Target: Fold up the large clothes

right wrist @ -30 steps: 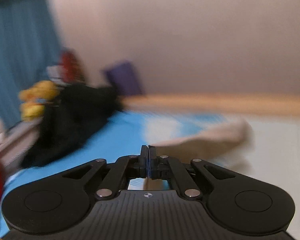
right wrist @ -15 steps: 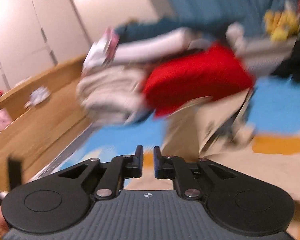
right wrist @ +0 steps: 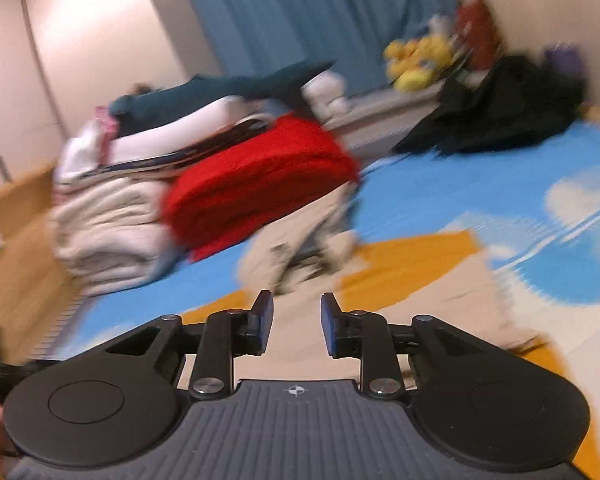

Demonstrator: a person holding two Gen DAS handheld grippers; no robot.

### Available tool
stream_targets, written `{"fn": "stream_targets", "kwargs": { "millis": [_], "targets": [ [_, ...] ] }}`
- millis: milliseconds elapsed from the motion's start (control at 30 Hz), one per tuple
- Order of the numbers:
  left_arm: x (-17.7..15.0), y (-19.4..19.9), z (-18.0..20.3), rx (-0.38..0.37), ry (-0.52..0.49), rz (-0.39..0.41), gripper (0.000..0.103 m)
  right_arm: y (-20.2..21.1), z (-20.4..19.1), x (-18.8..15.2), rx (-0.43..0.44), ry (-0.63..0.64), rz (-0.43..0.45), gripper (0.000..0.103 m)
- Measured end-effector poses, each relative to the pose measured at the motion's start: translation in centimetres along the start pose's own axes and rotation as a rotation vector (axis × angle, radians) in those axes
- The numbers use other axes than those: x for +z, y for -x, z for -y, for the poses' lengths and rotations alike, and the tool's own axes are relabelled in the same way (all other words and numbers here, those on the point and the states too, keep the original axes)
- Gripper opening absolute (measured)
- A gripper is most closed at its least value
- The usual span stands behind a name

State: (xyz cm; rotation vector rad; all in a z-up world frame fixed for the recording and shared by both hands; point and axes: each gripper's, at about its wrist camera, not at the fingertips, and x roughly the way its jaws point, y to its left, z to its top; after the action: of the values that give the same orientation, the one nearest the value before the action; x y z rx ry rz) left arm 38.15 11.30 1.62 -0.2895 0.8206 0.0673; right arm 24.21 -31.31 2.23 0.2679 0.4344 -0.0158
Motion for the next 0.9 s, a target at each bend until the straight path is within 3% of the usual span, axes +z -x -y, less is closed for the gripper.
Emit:
{"fn": "stream_targets", "kwargs": {
  "millis": [33,167,367,600,900],
  "targets": [
    [-0.1,-0.3,0.2,0.005,-0.006,-0.006,0.031,-0.9,0.0,-0.3,-0.048,0.028,-0.003,0.028],
    [-0.4,-1.3,0.3,-0.015,0.012,-0.02,0.031,-3.9,1.3,-0.7,-0.058,0.042,-0.054,0.029],
    [-0.4,-3.6,-1.7,-0.119,0.185,-0.059,0.031,-6.8,3.3,-1.2,-0.132,-0.162,-0.142,0.029],
    [-1.2,-7.3,-2.2,-0.213,0.343,-0.113,0.032,-7.6,2.6,-1.4,-0.107,-0.171,-0.171,0.029],
    [-2.6,-11.1,-3.3,-0.213,0.45,-0.102,0.034,-7.7,1.0,-1.4,-0.073,-0.141,-0.178,0.029]
  ]
}}
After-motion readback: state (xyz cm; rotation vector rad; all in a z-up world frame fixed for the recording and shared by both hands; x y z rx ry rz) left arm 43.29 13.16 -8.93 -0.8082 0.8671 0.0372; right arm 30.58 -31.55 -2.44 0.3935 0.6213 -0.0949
